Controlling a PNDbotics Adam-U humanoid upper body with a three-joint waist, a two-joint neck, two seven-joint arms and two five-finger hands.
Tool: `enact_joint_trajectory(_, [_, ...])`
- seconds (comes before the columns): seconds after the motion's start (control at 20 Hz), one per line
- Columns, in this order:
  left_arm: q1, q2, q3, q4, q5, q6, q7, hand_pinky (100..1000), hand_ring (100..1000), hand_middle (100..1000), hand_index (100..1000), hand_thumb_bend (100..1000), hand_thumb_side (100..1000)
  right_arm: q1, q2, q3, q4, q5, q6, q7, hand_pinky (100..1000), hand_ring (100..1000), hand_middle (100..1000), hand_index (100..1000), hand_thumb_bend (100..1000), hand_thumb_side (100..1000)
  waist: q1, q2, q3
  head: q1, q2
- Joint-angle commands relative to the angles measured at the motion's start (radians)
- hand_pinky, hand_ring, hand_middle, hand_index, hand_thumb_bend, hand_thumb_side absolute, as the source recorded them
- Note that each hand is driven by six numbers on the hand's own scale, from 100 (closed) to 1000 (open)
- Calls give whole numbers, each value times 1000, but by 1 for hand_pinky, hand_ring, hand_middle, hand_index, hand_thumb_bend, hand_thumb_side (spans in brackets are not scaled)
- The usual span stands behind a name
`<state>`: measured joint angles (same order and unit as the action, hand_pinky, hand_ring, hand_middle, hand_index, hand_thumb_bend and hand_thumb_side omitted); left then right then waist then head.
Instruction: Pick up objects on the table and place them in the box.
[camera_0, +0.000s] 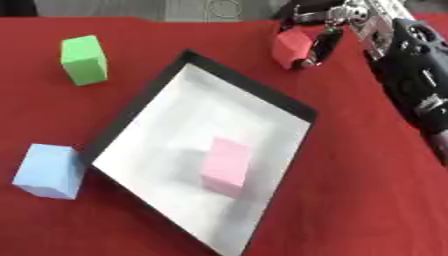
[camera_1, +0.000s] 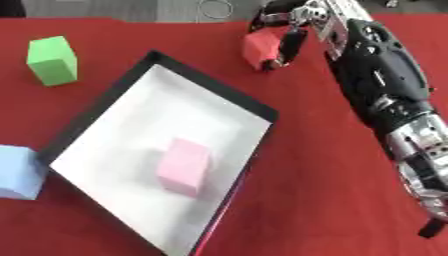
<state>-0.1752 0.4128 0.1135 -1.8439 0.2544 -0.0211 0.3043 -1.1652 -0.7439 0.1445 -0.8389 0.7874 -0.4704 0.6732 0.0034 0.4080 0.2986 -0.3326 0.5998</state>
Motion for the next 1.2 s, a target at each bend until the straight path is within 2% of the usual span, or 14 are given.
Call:
enact_joint_trajectory(0.05, [2, 22, 7, -13, -2, 0, -4, 932, 658, 734, 821, 119, 809, -32, -25, -18, -58, -41, 26, -56, 817, 692, 512, 641, 151, 100, -8, -28, -5, 1, 12])
enact_joint_trajectory(0.1, [5, 24, 8, -13, -2, 0, -3, 933, 659, 735, 821, 119, 806, -35, -27, -20, -85, -61, 42, -78, 800, 679, 504, 636, 113, 100, -7, -36, -9, 1, 21])
enact_joint_trajectory(0.2, [14, 27, 11, -11, -3, -1, -1, 933, 659, 735, 821, 120, 804, -42, -33, -18, -157, -119, 75, -107, 787, 660, 492, 624, 100, 100, -5, -55, -21, 2, 44])
enact_joint_trajectory(0.25, [21, 29, 13, -10, -4, -2, 1, 933, 659, 735, 821, 120, 802, -48, -35, -13, -200, -151, 93, -115, 779, 647, 486, 616, 100, 100, -3, -68, -30, 5, 57])
enact_joint_trajectory(0.3, [28, 31, 15, -8, -5, -2, 3, 933, 660, 735, 821, 119, 800, -53, -39, -3, -246, -179, 112, -118, 766, 636, 485, 609, 141, 100, -2, -81, -39, 8, 68])
enact_joint_trajectory(0.45, [49, 42, 19, -3, -8, -3, 7, 934, 660, 735, 821, 120, 795, -59, -51, 54, -408, -228, 161, -124, 741, 630, 494, 604, 210, 100, -2, -124, -70, 12, 110])
enact_joint_trajectory(0.65, [63, 52, 17, 4, -10, -2, 8, 934, 660, 736, 821, 121, 790, -35, -22, 131, -613, -316, 203, -94, 731, 626, 498, 604, 218, 100, -4, -173, -102, 21, 148])
enact_joint_trajectory(0.75, [69, 56, 17, 7, -11, -2, 8, 934, 661, 736, 821, 122, 787, -16, 11, 148, -693, -359, 232, -84, 729, 620, 495, 601, 204, 100, -6, -193, -113, 22, 163])
enact_joint_trajectory(0.95, [80, 60, 18, 12, -14, -3, 8, 935, 661, 736, 821, 122, 786, 43, 93, 172, -845, -396, 294, -70, 726, 618, 495, 603, 193, 100, -9, -217, -128, 34, 170])
enact_joint_trajectory(1.2, [97, 67, 24, 15, -18, -4, 13, 936, 661, 736, 821, 121, 789, 102, 144, 223, -989, -385, 338, -21, 727, 621, 503, 610, 183, 100, -11, -223, -141, 60, 170])
